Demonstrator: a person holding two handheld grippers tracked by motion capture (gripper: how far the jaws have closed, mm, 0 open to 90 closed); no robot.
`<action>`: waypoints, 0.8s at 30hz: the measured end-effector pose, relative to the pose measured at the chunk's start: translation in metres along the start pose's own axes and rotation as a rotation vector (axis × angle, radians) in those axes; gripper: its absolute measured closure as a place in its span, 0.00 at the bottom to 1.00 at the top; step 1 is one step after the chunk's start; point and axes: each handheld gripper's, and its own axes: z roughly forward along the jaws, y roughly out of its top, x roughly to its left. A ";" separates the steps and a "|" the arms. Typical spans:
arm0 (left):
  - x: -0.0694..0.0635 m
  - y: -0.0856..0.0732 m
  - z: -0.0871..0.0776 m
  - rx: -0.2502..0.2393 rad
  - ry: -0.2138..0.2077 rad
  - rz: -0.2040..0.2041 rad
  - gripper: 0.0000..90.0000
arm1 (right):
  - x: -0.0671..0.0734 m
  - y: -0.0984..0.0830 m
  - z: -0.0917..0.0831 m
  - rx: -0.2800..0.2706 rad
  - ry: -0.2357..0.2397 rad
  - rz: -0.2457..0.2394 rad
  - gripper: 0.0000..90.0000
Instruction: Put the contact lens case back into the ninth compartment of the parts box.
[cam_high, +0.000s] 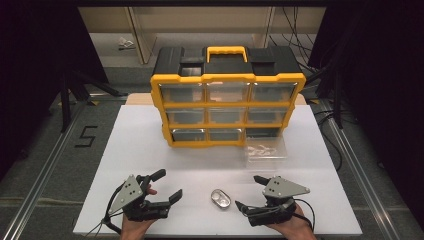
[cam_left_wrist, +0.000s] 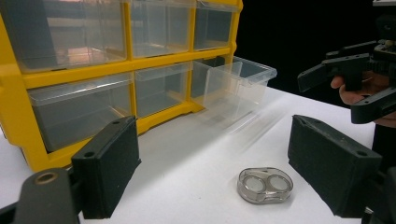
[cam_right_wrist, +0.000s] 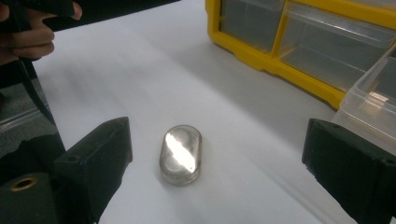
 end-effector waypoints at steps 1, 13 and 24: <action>0.000 0.000 0.000 0.001 -0.001 0.000 0.18 | 0.000 0.001 0.001 0.005 0.000 -0.003 0.10; 0.001 0.000 0.000 -0.001 0.002 -0.002 0.18 | 0.002 0.011 0.014 0.075 0.025 -0.032 0.11; 0.001 0.000 0.000 -0.002 0.003 -0.004 0.18 | 0.003 0.019 0.024 0.119 0.039 -0.043 0.11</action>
